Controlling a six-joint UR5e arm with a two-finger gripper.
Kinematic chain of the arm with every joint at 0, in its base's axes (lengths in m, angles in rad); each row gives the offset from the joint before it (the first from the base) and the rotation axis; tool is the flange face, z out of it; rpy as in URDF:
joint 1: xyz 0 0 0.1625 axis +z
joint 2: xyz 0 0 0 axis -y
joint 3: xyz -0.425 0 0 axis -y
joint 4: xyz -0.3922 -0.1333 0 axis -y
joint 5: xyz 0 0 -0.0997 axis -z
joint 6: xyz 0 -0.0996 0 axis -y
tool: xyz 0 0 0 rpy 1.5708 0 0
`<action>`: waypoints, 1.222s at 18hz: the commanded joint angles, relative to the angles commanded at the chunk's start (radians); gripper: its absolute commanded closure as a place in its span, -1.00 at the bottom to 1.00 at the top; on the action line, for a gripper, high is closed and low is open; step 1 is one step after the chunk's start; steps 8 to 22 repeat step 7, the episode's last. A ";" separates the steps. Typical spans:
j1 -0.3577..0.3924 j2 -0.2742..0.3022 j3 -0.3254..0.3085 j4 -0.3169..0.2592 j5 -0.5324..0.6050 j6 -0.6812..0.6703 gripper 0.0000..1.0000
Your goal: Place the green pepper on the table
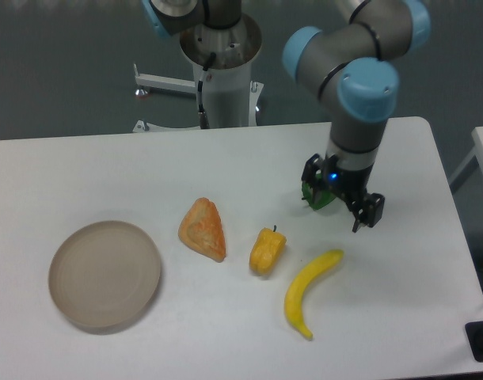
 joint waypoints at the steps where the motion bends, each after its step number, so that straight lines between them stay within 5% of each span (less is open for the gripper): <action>1: -0.009 -0.002 0.005 0.003 0.011 0.000 -1.00; 22: -0.012 -0.011 0.003 0.005 0.016 -0.021 -1.00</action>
